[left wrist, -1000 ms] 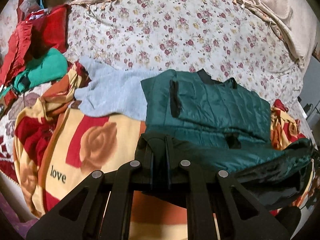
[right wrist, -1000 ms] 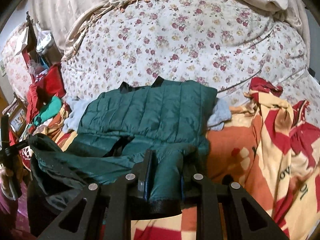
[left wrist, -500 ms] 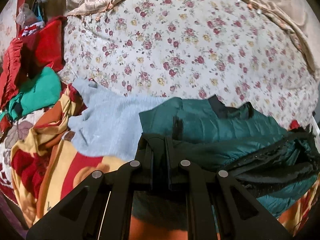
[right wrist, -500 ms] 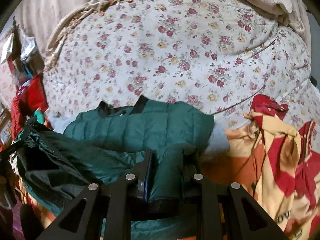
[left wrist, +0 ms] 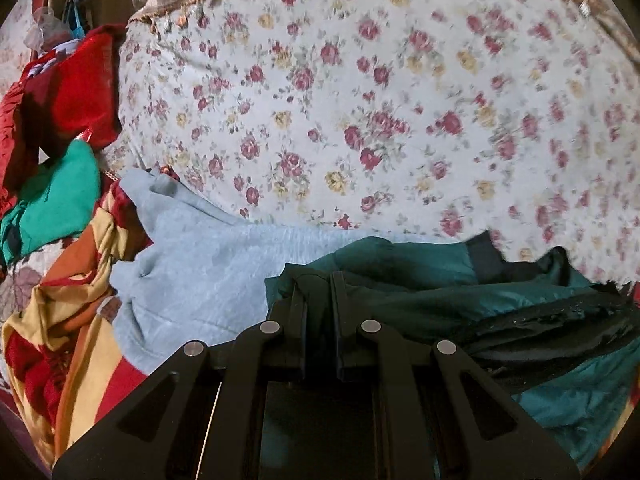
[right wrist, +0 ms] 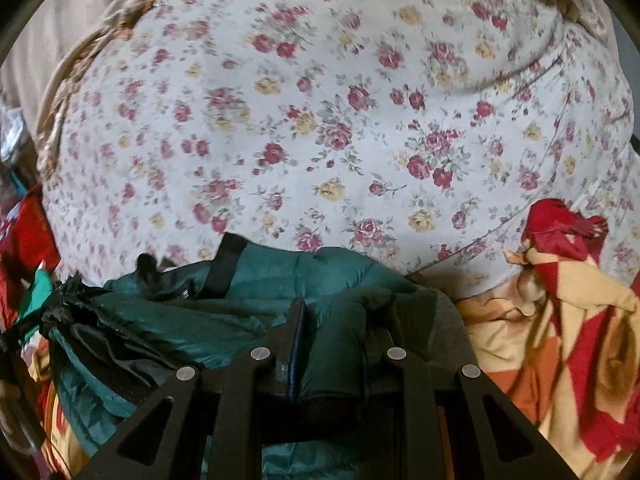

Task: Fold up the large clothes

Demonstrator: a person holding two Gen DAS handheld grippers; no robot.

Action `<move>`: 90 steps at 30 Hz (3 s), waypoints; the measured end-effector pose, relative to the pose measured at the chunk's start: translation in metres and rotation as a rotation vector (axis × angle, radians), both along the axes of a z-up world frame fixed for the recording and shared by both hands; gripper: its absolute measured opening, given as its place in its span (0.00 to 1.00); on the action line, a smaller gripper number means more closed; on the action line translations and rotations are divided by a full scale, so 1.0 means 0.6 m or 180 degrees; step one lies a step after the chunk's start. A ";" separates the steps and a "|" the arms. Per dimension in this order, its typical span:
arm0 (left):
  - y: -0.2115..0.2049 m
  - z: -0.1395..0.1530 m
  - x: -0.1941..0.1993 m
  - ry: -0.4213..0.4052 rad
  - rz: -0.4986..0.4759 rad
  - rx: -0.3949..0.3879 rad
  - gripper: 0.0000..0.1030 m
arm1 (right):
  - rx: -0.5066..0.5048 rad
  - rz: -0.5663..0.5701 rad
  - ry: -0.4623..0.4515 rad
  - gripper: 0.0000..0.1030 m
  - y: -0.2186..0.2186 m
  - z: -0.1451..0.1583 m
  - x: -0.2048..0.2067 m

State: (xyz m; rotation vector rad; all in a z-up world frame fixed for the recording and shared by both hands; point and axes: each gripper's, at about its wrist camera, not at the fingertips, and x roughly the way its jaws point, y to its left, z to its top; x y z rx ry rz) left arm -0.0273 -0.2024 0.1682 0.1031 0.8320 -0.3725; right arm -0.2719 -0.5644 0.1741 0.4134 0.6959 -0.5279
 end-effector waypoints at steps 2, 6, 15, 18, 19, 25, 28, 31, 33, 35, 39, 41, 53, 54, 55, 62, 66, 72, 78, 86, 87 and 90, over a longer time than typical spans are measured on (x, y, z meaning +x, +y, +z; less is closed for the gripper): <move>-0.012 -0.017 0.009 0.0012 0.0029 0.0066 0.09 | 0.0024 -0.0056 0.0007 0.20 -0.009 -0.018 0.012; -0.032 -0.046 0.022 0.0052 0.0068 0.0197 0.09 | 0.0115 -0.0123 -0.0059 0.23 -0.023 -0.044 0.029; -0.047 -0.075 0.033 0.0125 0.0101 0.0227 0.09 | -0.0132 -0.0128 -0.0402 0.69 0.011 0.032 -0.028; -0.048 -0.078 0.035 0.0127 0.0101 0.0227 0.09 | -0.0432 -0.0055 -0.0727 0.78 0.052 0.078 -0.073; -0.048 -0.079 0.036 0.0132 0.0105 0.0220 0.09 | -0.0443 0.0088 -0.0778 0.78 0.067 0.086 -0.075; -0.048 -0.081 0.033 0.0110 0.0114 0.0194 0.10 | -0.0491 0.1222 -0.0359 0.78 0.180 0.052 0.031; -0.046 -0.079 0.033 0.0115 0.0087 0.0172 0.10 | -0.0802 0.1468 0.0012 0.78 0.231 0.006 0.113; -0.041 -0.073 0.033 0.0116 0.0018 0.0103 0.15 | -0.1145 0.1390 0.0420 0.78 0.240 -0.044 0.187; -0.028 -0.059 0.030 0.0105 -0.0067 -0.0057 0.25 | -0.0917 0.1233 0.0510 0.78 0.217 -0.073 0.219; -0.009 -0.033 0.025 0.0080 -0.0131 -0.0296 0.44 | -0.0760 0.1132 0.0496 0.79 0.197 -0.092 0.233; 0.028 0.018 0.004 -0.0151 -0.0086 -0.0598 0.80 | -0.0620 0.0988 0.0443 0.79 0.175 -0.118 0.246; 0.031 0.029 -0.005 -0.0153 -0.0134 -0.0633 0.80 | -0.0623 0.0980 0.0474 0.79 0.176 -0.117 0.248; -0.044 -0.067 -0.008 0.0041 -0.0233 0.0061 0.80 | -0.0748 0.0674 0.0148 0.79 0.122 0.010 0.120; -0.045 -0.071 -0.005 0.0046 -0.0220 0.0053 0.80 | -0.0825 0.0609 0.0213 0.79 0.109 0.010 0.113; -0.046 -0.075 -0.002 0.0051 -0.0208 0.0047 0.80 | -0.0881 0.0527 0.0302 0.79 0.090 0.002 0.108; -0.057 -0.093 0.015 0.0086 -0.0169 0.0061 0.80 | -0.0601 0.0248 0.0396 0.83 0.009 -0.077 0.093; -0.062 -0.099 0.018 0.0074 -0.0144 0.0091 0.81 | -0.0554 0.0204 0.0359 0.85 -0.001 -0.088 0.093; -0.060 -0.105 0.020 0.0087 -0.0131 0.0089 0.84 | -0.0484 0.0297 0.0333 0.85 0.022 -0.034 0.073; -0.060 -0.105 0.021 0.0086 -0.0127 0.0068 0.85 | -0.0548 0.0409 0.0198 0.85 0.053 -0.004 0.032; -0.054 -0.106 0.023 0.0099 -0.0102 -0.0037 0.86 | -0.0403 0.0210 0.0152 0.85 0.024 -0.070 0.036; -0.054 -0.107 0.023 0.0100 -0.0095 -0.0047 0.87 | -0.0401 0.0202 0.0155 0.85 0.024 -0.076 0.037; -0.054 -0.109 0.025 0.0102 -0.0072 -0.0077 0.88 | -0.0333 0.0183 0.0177 0.86 0.017 -0.089 0.042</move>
